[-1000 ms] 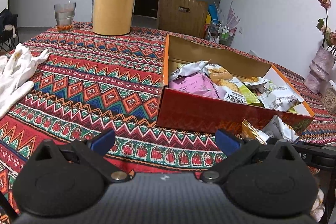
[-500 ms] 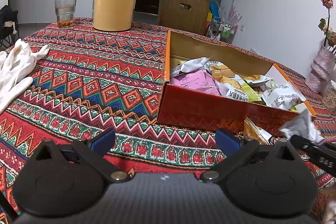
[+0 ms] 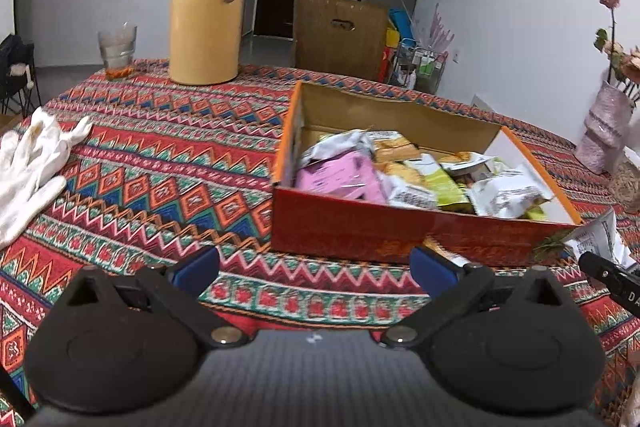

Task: Organize snacks
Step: 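Grasp a white crisp bag with the right gripper while the left grasps a gold-edged bag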

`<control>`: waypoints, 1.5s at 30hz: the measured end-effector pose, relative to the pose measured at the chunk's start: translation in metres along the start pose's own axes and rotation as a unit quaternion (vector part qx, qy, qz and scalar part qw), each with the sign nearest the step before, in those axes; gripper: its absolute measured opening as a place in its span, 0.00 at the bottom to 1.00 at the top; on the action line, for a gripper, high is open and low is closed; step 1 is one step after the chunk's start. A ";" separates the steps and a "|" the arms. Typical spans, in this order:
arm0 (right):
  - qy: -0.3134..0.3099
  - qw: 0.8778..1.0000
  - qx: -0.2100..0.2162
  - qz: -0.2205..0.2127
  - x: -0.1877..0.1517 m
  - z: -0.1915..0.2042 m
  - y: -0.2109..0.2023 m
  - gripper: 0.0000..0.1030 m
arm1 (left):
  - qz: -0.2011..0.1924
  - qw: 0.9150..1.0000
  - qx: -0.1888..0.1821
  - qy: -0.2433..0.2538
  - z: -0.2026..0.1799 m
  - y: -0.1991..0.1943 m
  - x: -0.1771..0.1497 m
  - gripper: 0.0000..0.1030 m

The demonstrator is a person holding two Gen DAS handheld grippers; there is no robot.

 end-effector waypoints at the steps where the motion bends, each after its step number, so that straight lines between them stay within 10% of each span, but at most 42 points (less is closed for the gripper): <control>1: 0.002 1.000 0.000 -0.002 0.000 -0.004 0.000 0.23 | -0.003 1.000 0.000 0.006 -0.006 -0.002 0.002 1.00; 23: 0.057 0.998 0.009 -0.017 -0.012 -0.030 0.012 0.23 | 0.061 0.994 -0.001 0.094 -0.116 0.043 -0.022 1.00; 45: 0.051 0.998 0.017 -0.020 -0.013 -0.026 0.011 0.24 | 0.126 0.989 0.045 0.062 -0.107 0.082 -0.045 1.00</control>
Point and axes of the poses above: each gripper's, at about its wrist camera, not at the fingertips, and y roughly the way its jaws point, z to its left, x to its top, the point moved 10 cm from there along y, roughly the way its jaws point, and after that the axes turned 5 degrees about x, right-handed, at the moved point
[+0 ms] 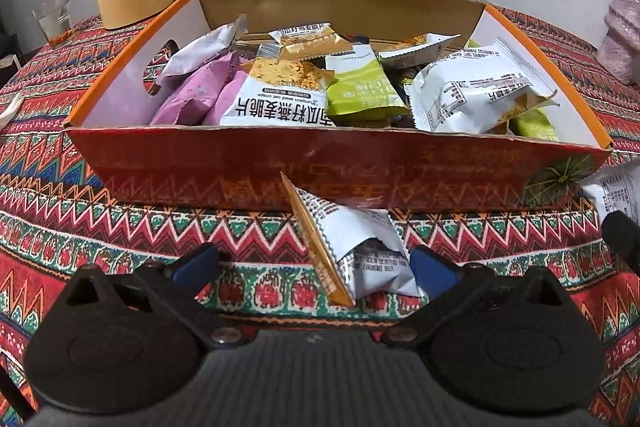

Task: Organize snacks
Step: 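Grasp a white crisp bag with the right gripper while the left grasps a gold-edged bag, then lift both held bags and carry them over the box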

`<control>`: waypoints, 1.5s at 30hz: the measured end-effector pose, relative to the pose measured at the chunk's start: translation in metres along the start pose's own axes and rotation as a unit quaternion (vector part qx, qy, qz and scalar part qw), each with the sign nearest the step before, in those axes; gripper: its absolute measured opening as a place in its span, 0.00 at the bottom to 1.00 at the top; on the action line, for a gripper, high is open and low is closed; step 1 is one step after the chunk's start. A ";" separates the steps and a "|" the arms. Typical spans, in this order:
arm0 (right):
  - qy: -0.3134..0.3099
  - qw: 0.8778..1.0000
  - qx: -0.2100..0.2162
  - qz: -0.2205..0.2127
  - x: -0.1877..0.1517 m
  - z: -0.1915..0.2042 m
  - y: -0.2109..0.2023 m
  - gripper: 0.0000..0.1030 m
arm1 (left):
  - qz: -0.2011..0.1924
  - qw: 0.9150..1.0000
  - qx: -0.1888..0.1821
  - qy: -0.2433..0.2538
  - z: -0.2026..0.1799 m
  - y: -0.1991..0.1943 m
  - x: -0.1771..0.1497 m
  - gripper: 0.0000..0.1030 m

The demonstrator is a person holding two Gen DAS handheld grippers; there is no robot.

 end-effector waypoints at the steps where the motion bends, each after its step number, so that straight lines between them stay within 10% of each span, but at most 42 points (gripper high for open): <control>1: 0.000 1.000 0.000 0.000 0.000 0.000 0.000 0.24 | 0.000 1.000 0.000 0.001 0.000 0.000 0.000 1.00; 5: 0.001 1.000 -0.001 0.001 0.000 0.000 0.001 0.24 | -0.004 1.000 0.000 0.001 -0.002 0.002 0.003 0.99; 12: -0.001 1.000 -0.002 -0.003 0.000 0.000 -0.001 0.24 | -0.025 0.999 -0.028 0.011 -0.007 -0.013 0.003 0.50; 16: -0.005 1.000 -0.002 -0.007 0.000 0.002 -0.001 0.24 | -0.025 0.999 -0.043 0.012 -0.005 -0.017 0.000 0.38; 34: -0.053 0.998 0.007 -0.044 0.017 0.041 -0.029 0.24 | -0.095 0.991 -0.097 0.014 0.022 -0.077 0.002 0.24; 45: -0.078 0.994 0.025 -0.072 0.068 0.080 -0.013 0.24 | -0.175 0.980 -0.096 0.002 0.042 -0.112 0.059 0.24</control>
Point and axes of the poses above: each gripper's, at about its wrist camera, not at the fingertips, and y roughly the way its jaws point, z to its left, x to its top, the point moved 10 cm from there along y, roughly the way its jaws point, and after that the axes turned 5 degrees about x, right-handed, at the moved point
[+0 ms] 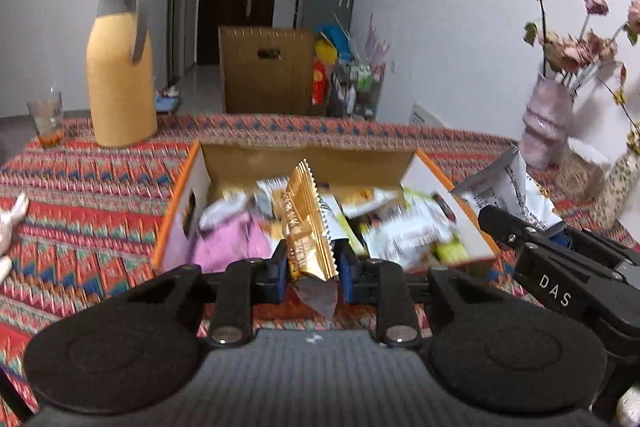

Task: Organize snacks
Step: 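Lift both held bags and carry them over the box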

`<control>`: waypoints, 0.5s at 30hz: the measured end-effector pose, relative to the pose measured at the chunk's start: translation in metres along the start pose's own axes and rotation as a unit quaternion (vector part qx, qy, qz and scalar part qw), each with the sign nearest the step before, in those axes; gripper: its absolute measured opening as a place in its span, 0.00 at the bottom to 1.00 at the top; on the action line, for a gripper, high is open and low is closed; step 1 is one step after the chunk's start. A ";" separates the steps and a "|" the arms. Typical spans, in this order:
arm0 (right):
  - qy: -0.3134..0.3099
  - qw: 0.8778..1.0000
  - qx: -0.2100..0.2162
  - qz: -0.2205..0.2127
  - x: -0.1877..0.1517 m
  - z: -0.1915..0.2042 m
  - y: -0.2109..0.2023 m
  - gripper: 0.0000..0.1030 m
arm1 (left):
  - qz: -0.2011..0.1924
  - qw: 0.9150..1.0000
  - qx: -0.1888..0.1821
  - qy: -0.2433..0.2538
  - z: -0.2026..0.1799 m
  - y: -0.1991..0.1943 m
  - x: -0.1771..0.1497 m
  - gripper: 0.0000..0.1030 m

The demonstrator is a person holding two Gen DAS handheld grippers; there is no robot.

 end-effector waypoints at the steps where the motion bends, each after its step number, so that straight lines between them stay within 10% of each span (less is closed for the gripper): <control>1: -0.003 1.000 0.001 -0.001 0.004 0.002 0.004 0.24 | -0.005 1.000 0.002 -0.001 0.002 0.003 0.006 0.24; 15: -0.026 1.000 -0.010 0.005 0.014 0.009 0.080 0.24 | -0.010 0.998 0.046 -0.041 0.040 0.074 0.026 0.24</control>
Point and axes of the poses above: each gripper's, at about its wrist camera, not at the fingertips, and y roughly the way its jaws point, z to its left, x to its top, the point moved 10 cm from there along y, roughly the way its jaws point, and after that the axes turned 5 degrees about x, right-handed, at the moved point
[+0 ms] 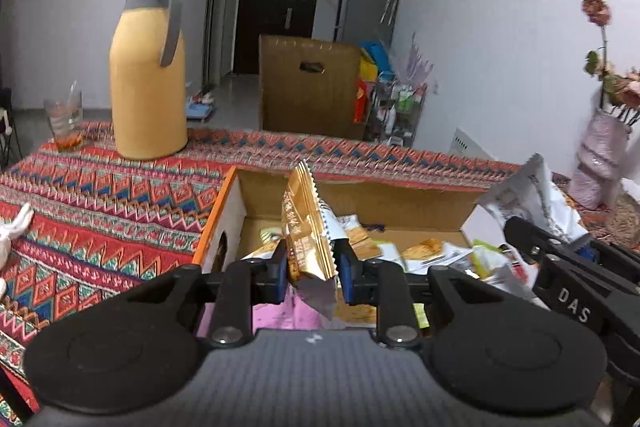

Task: Organize snacks
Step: 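Lift both held bags and carry them over the box, then open both grippers to drop the bags into the box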

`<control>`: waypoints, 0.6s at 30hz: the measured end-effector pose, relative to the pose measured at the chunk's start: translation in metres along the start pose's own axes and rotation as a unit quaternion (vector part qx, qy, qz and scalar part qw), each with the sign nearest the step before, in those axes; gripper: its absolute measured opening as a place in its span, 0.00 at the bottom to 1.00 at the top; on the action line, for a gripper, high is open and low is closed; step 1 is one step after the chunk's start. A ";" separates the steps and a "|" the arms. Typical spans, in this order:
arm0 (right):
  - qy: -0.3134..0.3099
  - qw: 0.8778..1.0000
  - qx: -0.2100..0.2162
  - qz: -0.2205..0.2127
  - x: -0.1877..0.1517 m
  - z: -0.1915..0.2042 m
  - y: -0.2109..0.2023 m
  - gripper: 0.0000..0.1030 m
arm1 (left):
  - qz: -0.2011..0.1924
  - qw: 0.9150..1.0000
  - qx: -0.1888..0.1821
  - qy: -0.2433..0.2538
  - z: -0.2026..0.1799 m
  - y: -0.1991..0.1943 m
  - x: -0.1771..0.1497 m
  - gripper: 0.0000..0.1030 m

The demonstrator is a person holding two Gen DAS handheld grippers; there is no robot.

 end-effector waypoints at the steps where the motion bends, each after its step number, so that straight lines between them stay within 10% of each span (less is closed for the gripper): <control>1: -0.002 1.000 -0.002 0.003 -0.003 -0.001 0.004 0.24 | 0.004 1.000 0.001 -0.002 0.003 0.005 -0.001 0.24; 5: -0.003 1.000 -0.005 0.024 -0.012 -0.004 0.019 0.25 | 0.019 1.000 0.002 -0.004 0.009 0.015 -0.007 0.26; 7: -0.004 1.000 -0.009 0.030 -0.016 -0.006 0.020 0.32 | 0.020 1.000 0.010 -0.006 0.013 0.015 -0.010 0.60; 10: 0.012 0.999 -0.010 0.034 -0.018 -0.014 0.017 0.71 | -0.005 0.999 0.036 -0.014 0.021 0.005 -0.008 0.99; 14: 0.041 0.999 -0.017 0.018 -0.012 -0.026 0.009 0.99 | -0.009 0.999 0.032 -0.025 0.024 -0.003 -0.005 1.00; 18: 0.060 0.998 -0.012 0.016 -0.011 -0.031 0.004 1.00 | -0.009 0.999 0.036 -0.023 0.024 -0.007 -0.002 1.00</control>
Point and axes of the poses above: each gripper's, at about its wrist camera, not at the fingertips, and y roughly the way its jaws point, z to its left, x to its top, the point moved 10 cm from there along y, roughly the way its jaws point, and after that the axes turned 5 degrees about x, right-handed, at the moved point
